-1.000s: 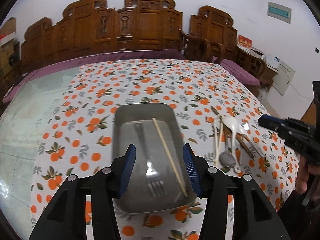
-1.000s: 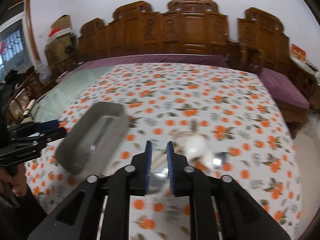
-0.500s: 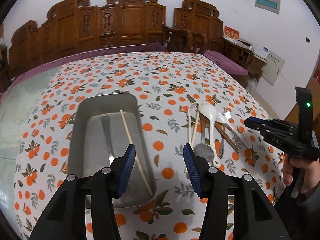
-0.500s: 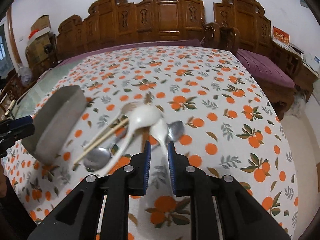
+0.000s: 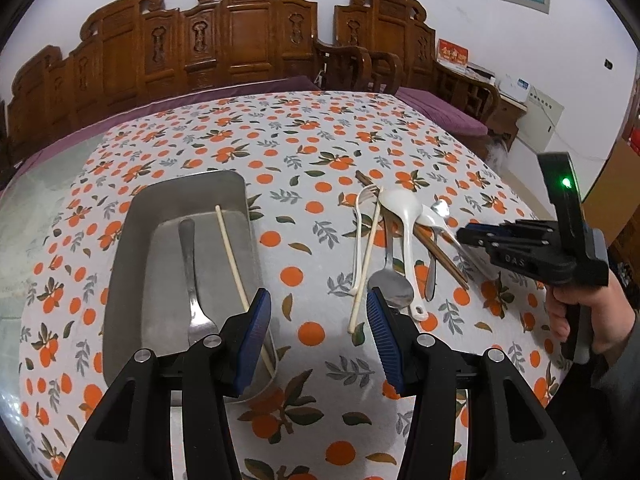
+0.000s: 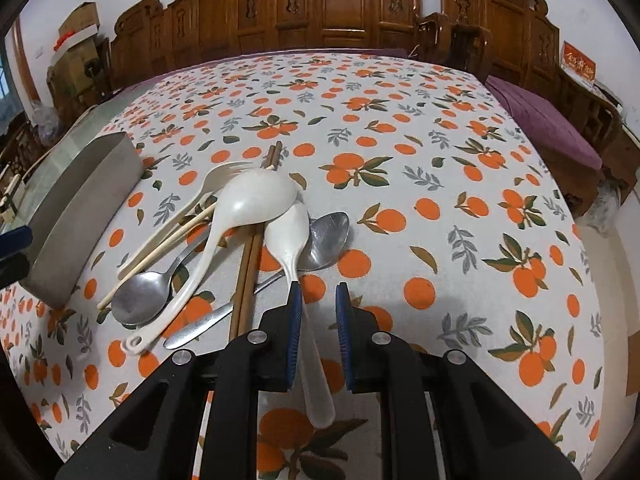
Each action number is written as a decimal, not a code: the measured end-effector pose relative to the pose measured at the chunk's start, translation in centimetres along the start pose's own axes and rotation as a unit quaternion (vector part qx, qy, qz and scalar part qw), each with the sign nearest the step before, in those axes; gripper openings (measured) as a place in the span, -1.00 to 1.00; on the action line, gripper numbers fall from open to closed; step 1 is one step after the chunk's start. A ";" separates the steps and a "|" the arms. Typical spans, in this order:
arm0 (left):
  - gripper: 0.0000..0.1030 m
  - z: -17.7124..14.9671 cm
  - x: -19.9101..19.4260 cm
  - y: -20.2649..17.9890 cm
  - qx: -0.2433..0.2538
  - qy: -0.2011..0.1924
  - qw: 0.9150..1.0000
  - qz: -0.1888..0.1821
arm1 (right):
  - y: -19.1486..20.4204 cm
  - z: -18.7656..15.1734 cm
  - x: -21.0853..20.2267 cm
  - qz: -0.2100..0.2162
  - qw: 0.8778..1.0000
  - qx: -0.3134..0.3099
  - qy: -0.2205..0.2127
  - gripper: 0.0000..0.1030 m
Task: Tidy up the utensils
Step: 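Grasp a white plastic spoon with the right tool while the left tool grasps a white fork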
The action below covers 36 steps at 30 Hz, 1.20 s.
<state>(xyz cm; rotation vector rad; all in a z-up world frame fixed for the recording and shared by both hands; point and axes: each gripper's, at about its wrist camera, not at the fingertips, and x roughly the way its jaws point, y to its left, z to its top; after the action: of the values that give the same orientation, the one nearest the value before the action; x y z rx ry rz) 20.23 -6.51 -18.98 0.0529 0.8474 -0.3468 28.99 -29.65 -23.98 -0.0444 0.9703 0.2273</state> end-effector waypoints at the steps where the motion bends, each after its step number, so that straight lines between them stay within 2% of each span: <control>1: -0.08 -0.1 0.1 -0.1 0.001 0.001 1.000 0.001 | 0.0 0.1 0.1 0.005 1.000 0.001 0.000 -0.63; 5: -0.08 -0.3 0.6 -0.5 0.004 0.007 1.000 0.003 | -0.5 0.6 0.0 0.024 0.999 0.019 -0.008 -0.63; 8: -0.08 -0.3 1.0 -0.7 0.006 0.010 1.000 0.002 | 0.1 0.6 -0.2 0.031 0.999 0.008 -0.011 -0.63; 12: -0.08 -0.5 1.4 -1.2 0.011 0.016 1.000 0.001 | 0.9 0.5 0.8 0.017 1.000 -0.010 0.007 -0.63; 16: -0.08 -0.7 1.5 -1.6 0.016 0.017 1.000 0.001 | 2.4 0.2 1.5 -0.019 0.998 -0.053 0.016 -0.63; 17: -0.08 -0.7 1.5 -1.7 0.016 0.017 1.000 0.000 | 2.6 0.2 1.6 -0.023 0.998 -0.061 0.015 -0.64; 18: -0.08 -0.8 1.6 -1.7 0.016 0.018 1.000 -0.001 | 2.7 0.1 1.6 -0.022 0.998 -0.063 0.016 -0.83; 21: -0.08 -0.9 1.9 -2.0 0.019 0.022 1.000 -0.002 | 2.7 0.1 1.2 -0.018 0.998 -0.064 0.013 -0.83; 27: -0.08 -1.0 2.7 -2.5 0.021 0.029 0.999 -0.005 | 0.5 1.0 -1.3 -0.026 0.999 -0.015 -0.026 -0.83; 33: -0.09 -0.5 4.1 -2.9 0.024 0.045 0.999 -0.010 | -1.2 1.2 -1.4 -0.018 0.999 0.017 -0.029 -0.83; 36: -0.22 0.1 4.7 -3.2 0.035 0.051 0.998 -0.003 | -1.0 1.2 -1.3 -0.009 0.999 0.018 -0.030 -0.83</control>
<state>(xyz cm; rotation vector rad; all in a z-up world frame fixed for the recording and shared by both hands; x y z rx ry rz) 22.10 -10.84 -22.12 0.1331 0.9366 -0.3825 29.42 -30.68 -22.29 -0.0133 0.9138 0.1942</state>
